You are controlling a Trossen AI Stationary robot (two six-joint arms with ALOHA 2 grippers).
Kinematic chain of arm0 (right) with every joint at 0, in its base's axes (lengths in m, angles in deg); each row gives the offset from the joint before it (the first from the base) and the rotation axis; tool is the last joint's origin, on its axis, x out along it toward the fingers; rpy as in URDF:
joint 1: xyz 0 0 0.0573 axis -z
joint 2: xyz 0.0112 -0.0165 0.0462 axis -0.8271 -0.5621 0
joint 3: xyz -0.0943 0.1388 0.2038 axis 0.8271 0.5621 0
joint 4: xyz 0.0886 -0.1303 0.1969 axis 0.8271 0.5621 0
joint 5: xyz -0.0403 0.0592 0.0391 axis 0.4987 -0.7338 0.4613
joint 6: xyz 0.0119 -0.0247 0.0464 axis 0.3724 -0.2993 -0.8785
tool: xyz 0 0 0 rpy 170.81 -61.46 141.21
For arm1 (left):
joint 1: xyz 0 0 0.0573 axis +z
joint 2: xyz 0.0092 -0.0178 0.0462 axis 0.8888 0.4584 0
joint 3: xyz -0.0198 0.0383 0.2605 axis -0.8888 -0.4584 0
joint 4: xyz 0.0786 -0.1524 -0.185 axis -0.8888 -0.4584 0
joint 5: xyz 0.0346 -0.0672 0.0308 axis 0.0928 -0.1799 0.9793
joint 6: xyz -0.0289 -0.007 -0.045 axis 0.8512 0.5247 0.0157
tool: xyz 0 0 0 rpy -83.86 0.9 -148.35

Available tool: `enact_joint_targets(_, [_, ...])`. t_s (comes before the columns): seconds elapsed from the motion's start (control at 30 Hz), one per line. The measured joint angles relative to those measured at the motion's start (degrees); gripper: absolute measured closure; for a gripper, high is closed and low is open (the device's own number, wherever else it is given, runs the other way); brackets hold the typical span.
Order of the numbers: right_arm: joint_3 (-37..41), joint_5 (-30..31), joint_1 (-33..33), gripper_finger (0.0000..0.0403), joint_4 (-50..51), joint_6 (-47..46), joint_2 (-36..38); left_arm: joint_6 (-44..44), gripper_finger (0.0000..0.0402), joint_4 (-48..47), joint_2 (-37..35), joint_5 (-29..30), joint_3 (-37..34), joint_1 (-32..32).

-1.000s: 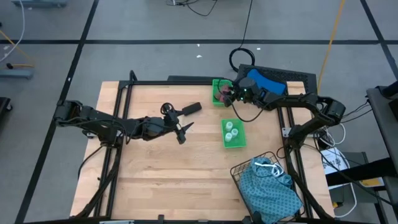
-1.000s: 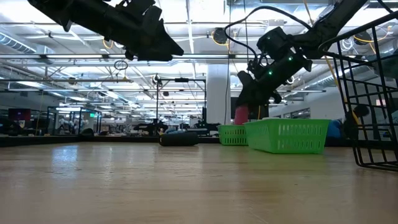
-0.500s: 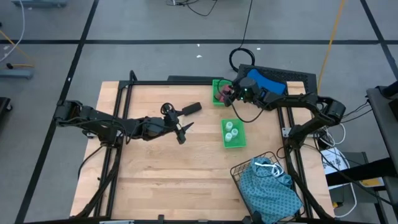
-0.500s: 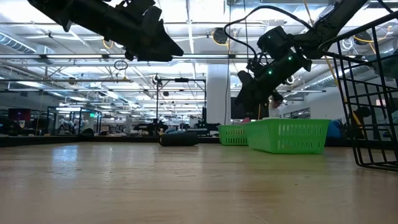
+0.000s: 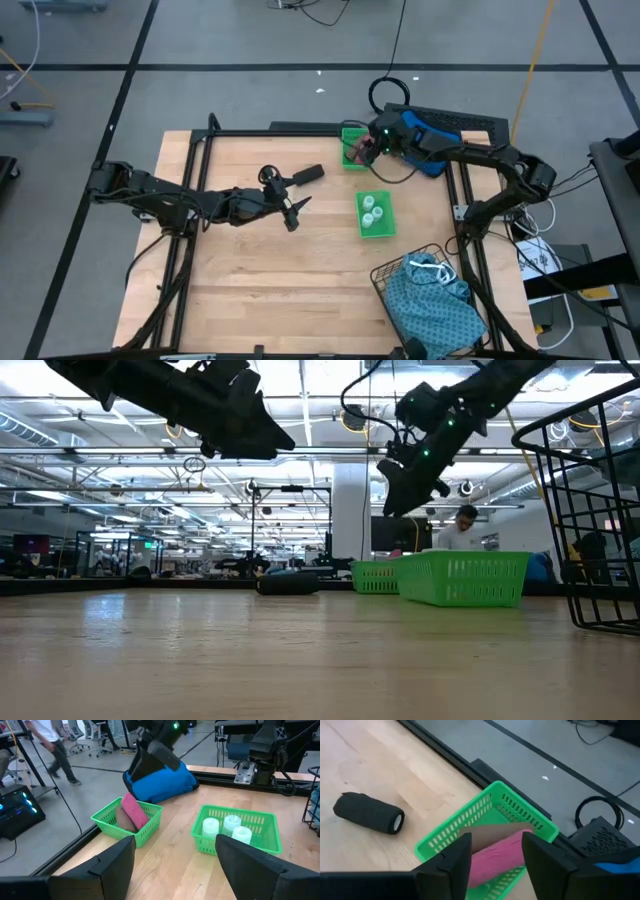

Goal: Pick & Place Medicine items
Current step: Put the pink bandage into the top green bin, then put the black bandage into the top green bin

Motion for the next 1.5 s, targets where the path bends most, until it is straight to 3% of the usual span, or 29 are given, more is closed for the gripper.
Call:
enact_joint_targets(0.17, [-2.19,-0.30,1.42,0.0265,4.78,0.24,-1.53,0.12,0.0123,0.01,0.00,0.00,0.00,0.00])
enact_joint_targets(0.53, [-2.18,-1.62,2.06,0.0297,2.01,-0.03,-12.57,0.31,0.0123,-0.01,0.00,-0.02,0.00,0.00])
enact_joint_targets(0.63, [-2.20,2.67,1.39,0.0305,1.63,1.25,-13.27,0.31,0.0123,-0.02,0.00,0.00,0.00,0.00])
enact_joint_targets(0.87, [-2.25,2.77,1.25,0.0318,1.39,1.51,-13.46,0.29,0.0123,-0.14,0.00,-0.02,0.00,0.00])
enact_joint_targets(1.03, [-2.23,2.57,0.52,0.0317,1.32,3.13,-10.98,0.99,0.0123,-2.83,0.00,0.14,0.00,0.09])
enact_joint_targets(1.17, [-2.23,2.59,-0.94,0.0314,0.61,3.76,-5.74,6.99,0.0123,-8.85,0.00,-0.60,0.00,2.49])
enact_joint_targets(1.3, [-2.23,1.66,-3.82,0.0307,-0.75,7.43,0.51,13.86,0.0123,-15.79,0.00,-3.82,0.00,6.37])
enact_joint_targets(1.5, [-2.23,-6.46,-9.65,0.0267,-6.71,12.09,6.63,15.85,0.0106,-17.56,0.55,-12.63,0.01,12.21])
